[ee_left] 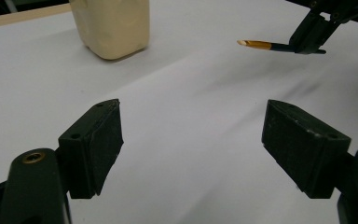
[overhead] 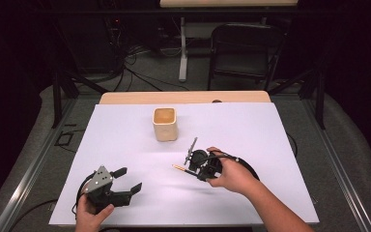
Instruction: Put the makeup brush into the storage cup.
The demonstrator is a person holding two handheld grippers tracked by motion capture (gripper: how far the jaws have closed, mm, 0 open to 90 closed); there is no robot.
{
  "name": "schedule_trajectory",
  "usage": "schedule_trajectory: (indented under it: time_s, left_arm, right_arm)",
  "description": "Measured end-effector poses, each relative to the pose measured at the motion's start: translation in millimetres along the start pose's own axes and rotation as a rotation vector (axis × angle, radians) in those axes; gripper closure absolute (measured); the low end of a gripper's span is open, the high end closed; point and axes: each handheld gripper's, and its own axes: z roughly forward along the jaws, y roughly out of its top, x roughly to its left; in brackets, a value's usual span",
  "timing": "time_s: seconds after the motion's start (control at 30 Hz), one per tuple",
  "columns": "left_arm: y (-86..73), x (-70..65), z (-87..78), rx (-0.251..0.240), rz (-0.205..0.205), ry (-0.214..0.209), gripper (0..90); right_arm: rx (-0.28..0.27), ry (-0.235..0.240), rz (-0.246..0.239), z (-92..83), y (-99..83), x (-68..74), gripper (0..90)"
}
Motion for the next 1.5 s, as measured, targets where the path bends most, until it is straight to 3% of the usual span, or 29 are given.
schedule_trajectory:
  time_s: [0.17,0.27,0.73,0.77,0.83,0.93,0.97,1.17,1.5]
  left_arm:
    - [0.4,0.1,-0.6,0.010,-0.026,-0.051,21.4]
    - [0.6,0.1,-0.9,0.011,-0.031,-0.058,22.2]
    - [0.6,0.1,-1.5,0.013,-0.038,-0.062,22.1]
    - [0.8,-0.3,-3.7,-0.004,-0.040,-0.034,22.1]
    - [1.0,-0.3,-3.8,-0.012,-0.050,-0.029,21.9]
    - [0.3,1.4,-4.1,-0.038,-0.090,-0.075,16.3]
    - [-0.2,1.5,-4.2,-0.040,-0.090,-0.072,16.4]
    - [-1.3,-1.1,-2.1,-0.035,-0.087,-0.042,16.8]
    - [-2.0,-3.8,1.9,-0.018,-0.103,-0.046,16.4]
  right_arm:
    - [-0.030,0.006,0.026,-5.3,-5.0,-0.6,83.7]
    - [-0.052,0.003,0.029,-7.6,-6.9,-0.2,83.7]
    - [-0.106,-0.003,0.021,-11.0,-8.5,2.3,83.7]
    - [-0.106,-0.003,0.021,-11.0,-8.5,2.3,83.7]
    - [-0.138,-0.002,0.019,-9.7,-8.6,3.9,83.7]
    - [-0.164,-0.007,0.021,-9.1,-8.7,4.3,83.7]
    - [-0.176,-0.011,0.023,-9.5,-8.5,4.5,83.7]
    - [-0.201,-0.015,0.024,-12.8,-7.4,6.0,83.7]
    - [-0.249,-0.014,0.042,-9.4,-8.4,8.0,83.7]
